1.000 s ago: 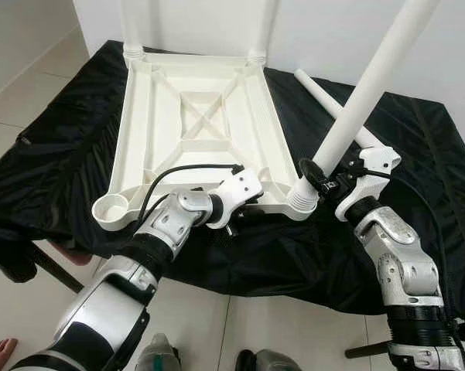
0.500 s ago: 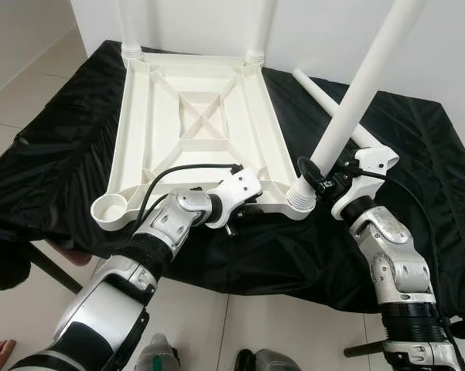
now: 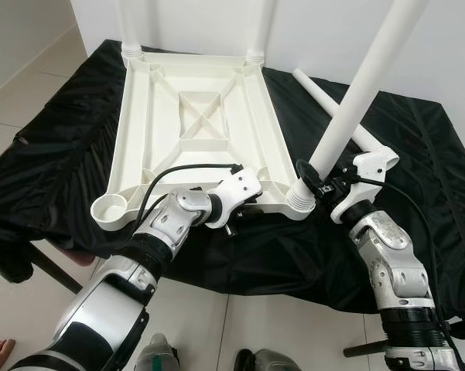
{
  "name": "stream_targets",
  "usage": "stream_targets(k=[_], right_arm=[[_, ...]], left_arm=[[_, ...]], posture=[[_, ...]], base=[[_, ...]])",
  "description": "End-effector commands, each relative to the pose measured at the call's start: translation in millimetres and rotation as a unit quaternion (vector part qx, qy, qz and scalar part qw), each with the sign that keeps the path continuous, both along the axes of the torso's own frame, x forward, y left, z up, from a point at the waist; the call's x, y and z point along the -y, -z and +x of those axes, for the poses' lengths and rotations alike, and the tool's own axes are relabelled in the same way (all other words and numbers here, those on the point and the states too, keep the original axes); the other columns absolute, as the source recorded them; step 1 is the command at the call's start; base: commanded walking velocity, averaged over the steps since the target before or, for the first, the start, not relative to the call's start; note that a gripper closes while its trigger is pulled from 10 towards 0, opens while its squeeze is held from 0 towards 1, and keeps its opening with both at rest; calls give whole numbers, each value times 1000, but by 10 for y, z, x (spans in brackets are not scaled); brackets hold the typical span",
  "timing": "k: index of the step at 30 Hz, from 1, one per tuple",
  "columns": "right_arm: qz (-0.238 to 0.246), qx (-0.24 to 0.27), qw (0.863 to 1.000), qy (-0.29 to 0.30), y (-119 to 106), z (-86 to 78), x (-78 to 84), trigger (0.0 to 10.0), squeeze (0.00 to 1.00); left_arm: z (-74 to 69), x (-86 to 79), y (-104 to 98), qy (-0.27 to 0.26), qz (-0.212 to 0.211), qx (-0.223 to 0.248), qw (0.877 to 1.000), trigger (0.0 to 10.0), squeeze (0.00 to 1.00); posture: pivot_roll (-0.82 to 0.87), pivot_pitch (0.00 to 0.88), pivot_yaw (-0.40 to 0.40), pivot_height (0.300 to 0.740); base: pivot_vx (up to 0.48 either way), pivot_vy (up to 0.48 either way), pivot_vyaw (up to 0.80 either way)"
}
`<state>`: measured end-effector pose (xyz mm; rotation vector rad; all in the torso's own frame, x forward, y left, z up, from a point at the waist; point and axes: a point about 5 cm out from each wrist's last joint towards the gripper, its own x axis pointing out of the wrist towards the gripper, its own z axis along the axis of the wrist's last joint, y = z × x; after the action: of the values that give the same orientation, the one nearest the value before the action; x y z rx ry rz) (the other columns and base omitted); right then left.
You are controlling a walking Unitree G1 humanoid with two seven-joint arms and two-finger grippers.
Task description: Building children table
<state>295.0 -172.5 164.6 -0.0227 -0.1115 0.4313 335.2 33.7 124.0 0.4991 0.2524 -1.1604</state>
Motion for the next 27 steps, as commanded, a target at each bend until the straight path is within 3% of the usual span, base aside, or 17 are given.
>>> stream_targets(k=[1, 12, 27], right_arm=[[-11, -52, 998, -15, 225, -34, -43, 10000, 0], [0, -71, 997, 2, 296, -26, -9, 10000, 0], [10, -64, 998, 11, 302, -88, -84, 10000, 0]], left_arm=[[11, 11, -49, 5, 7, 16, 1000, 10000, 0], [-3, 23, -45, 8, 6, 16, 1000, 10000, 0], [1, 28, -55, 9, 7, 18, 1000, 10000, 0]], posture=[[21, 60, -60, 740], [21, 55, -59, 740], [18, 64, -58, 740]], base=[[0, 0, 0], [0, 0, 0], [0, 0, 0]])
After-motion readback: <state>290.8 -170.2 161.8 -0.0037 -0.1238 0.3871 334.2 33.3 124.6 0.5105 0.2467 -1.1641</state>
